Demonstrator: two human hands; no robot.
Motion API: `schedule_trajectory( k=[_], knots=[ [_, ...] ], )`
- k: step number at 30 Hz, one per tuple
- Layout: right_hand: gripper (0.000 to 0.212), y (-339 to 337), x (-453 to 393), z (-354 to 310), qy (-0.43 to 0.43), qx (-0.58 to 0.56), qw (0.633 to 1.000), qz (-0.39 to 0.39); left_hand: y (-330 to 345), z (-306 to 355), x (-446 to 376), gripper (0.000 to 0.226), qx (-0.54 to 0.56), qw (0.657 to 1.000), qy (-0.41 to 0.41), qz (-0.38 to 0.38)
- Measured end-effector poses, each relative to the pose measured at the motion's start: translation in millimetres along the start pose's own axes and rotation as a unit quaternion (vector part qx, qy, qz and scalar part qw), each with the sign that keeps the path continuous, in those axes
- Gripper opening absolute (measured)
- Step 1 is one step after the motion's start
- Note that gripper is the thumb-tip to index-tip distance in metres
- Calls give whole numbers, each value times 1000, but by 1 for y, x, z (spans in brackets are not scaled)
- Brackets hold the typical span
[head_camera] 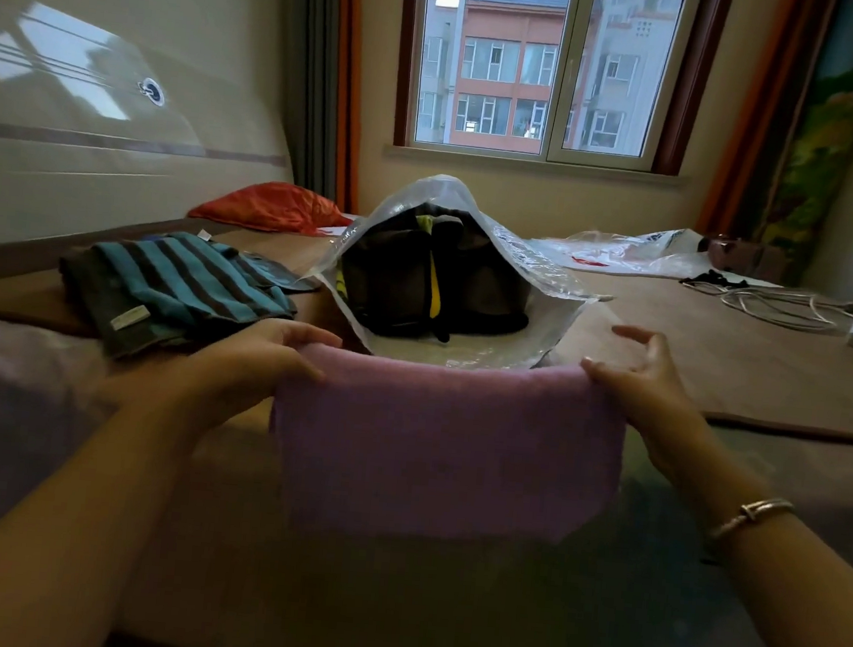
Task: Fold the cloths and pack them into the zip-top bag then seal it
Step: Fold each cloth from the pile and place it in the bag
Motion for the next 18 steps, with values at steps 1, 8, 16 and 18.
schedule_trajectory(
  k=[1,8,16,18],
  knots=[
    [31,4,0,-2,1,-4,999,-33,2,1,1,47,-29,999,2,-22],
    [33,31,10,-12,-5,22,967,-255,0,0,1,40,-269,962,-25,-26],
    [15,29,0,-14,-49,407,909,-69,-17,-4,6,14,-223,972,-14,70],
    [20,24,1,-15,-38,422,904,-53,-19,-1,9,17,-175,981,8,87]
  ],
)
Point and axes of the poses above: each hand's wrist, its own x-axis away from the middle knuckle, its own y-axis out of the palm, z = x × y, the point moved 6 cm from there along -x, towards the middle knuckle, and after that the axes turned 11 degrees about -z, right-handed, at the moved point
